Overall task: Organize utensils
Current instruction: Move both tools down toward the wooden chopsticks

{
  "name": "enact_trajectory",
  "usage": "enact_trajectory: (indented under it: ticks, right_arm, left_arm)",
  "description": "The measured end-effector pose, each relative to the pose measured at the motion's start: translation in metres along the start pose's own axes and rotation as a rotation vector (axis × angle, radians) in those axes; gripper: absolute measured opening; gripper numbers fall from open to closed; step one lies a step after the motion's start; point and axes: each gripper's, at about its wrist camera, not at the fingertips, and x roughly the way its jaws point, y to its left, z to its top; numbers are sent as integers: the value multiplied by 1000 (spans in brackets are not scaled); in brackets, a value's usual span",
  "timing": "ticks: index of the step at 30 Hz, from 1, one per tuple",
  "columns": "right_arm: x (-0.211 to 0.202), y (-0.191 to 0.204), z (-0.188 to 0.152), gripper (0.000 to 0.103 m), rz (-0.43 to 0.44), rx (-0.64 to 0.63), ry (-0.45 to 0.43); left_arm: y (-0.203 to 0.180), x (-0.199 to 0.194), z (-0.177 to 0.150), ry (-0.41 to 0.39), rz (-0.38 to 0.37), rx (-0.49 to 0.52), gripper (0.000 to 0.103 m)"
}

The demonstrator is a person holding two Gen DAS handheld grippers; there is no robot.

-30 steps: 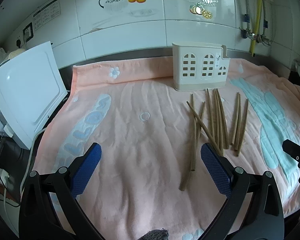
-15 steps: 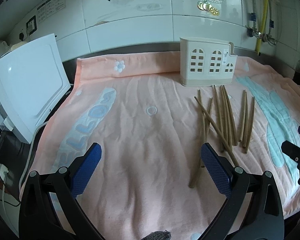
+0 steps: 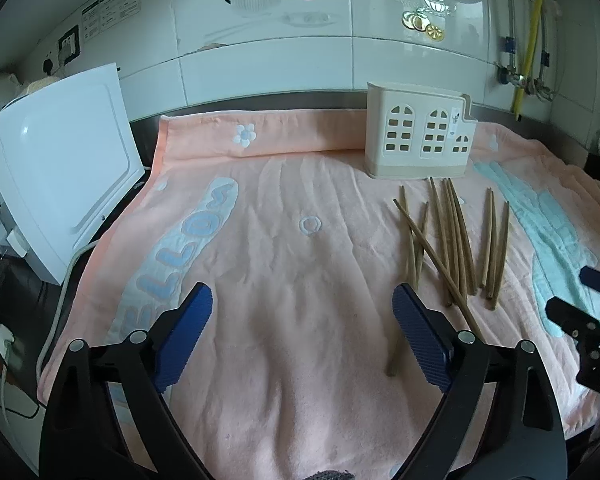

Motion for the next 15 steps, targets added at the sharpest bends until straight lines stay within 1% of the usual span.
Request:
enact_trajectory:
  ticks: [3,6,8,9,10,15]
  right_arm:
    - [2,7,-2,65,17,-6,10]
    - [3,16,-3,59,31,-19,14]
    - [6,21,-4,58,39,-23,21]
    - [8,23,-5,55,49,-24,29]
    - [10,25,-6,52,60,-22,35]
    - [21,36,-9,45,97,-26,66]
  left_arm:
    - [6,-1,-1,-2,-8,-18,87]
    - [10,-3,-3,-8,-5,-22,87]
    - [12,-2,-5,-6,-8,-21,87]
    - [13,-2,-6,-3,-9,-21,87]
    - [13,-1,-7,1,-13,-21,85]
    - [16,3,-12,17,-35,-26,76]
